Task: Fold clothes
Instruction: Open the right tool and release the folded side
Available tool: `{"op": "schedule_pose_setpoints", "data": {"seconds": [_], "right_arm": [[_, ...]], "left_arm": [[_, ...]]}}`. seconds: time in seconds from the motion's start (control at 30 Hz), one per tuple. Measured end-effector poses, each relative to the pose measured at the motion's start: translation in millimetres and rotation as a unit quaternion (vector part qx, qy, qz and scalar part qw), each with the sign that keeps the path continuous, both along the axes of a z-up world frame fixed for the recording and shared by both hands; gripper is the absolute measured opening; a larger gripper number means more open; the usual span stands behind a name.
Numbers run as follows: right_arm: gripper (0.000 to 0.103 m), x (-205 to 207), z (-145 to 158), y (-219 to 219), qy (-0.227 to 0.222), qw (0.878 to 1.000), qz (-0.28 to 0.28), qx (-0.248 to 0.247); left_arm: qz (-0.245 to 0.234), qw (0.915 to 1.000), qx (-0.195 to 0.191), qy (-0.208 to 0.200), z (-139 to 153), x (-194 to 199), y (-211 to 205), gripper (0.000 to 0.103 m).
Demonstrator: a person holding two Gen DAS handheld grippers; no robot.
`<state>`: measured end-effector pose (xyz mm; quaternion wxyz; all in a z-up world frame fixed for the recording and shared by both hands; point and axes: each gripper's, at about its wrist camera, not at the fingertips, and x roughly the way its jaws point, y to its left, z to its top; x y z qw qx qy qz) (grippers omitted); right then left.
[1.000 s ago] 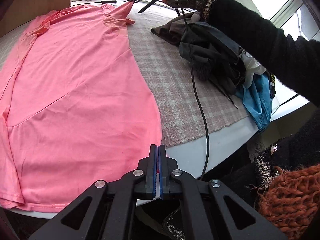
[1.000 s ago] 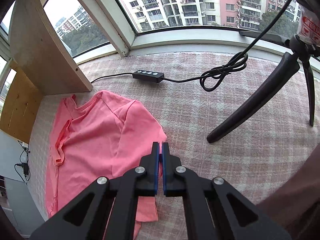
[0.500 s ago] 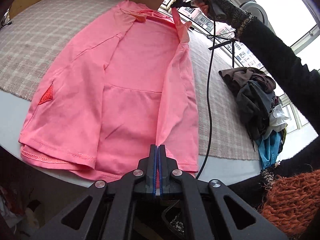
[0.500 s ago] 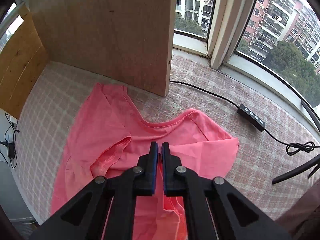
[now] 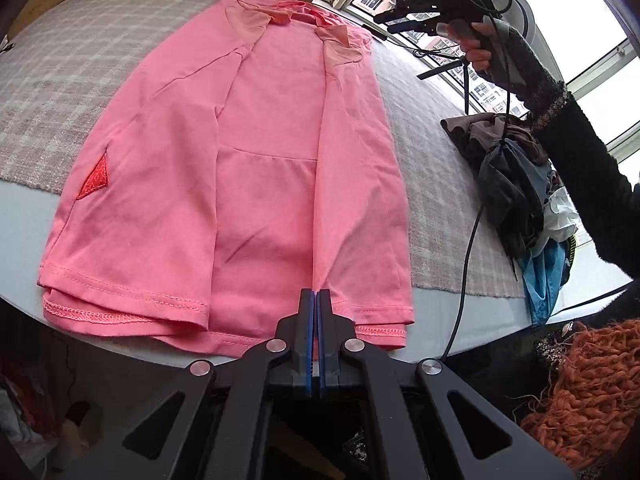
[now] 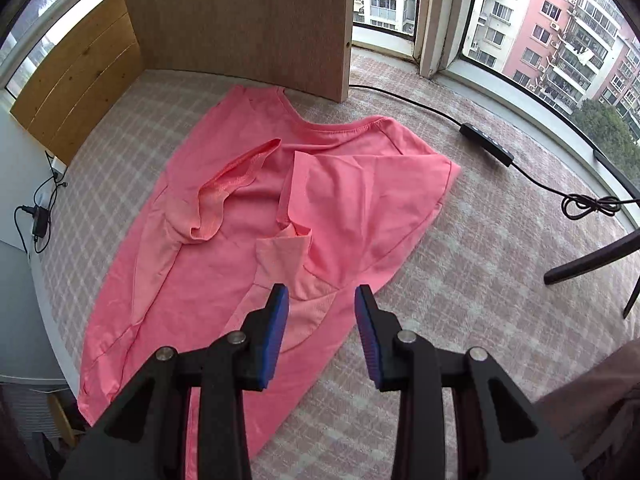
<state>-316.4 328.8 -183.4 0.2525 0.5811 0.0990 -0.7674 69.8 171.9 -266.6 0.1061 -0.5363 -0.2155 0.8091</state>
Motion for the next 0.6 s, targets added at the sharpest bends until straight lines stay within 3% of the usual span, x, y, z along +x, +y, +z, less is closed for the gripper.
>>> {"op": "schedule_pose_setpoints", "data": {"seconds": [0.17,0.43,0.6], "right_arm": [[0.034,87.4,-17.0,28.2,-0.053,0.998,0.019,-0.026],[0.034,249.1,-56.2,16.5,-0.103,0.989,0.104,-0.011],[0.034,304.9,-68.4,2.9,-0.086,0.992,0.094,0.007]], "left_arm": [[-0.012,0.9999,-0.007,0.001,0.7,0.2,1.1,0.001],[-0.045,0.998,-0.041,-0.016,-4.7,-4.1,-1.8,0.002],[-0.034,0.9973,-0.062,-0.016,9.7,20.9,-29.4,0.002]]}}
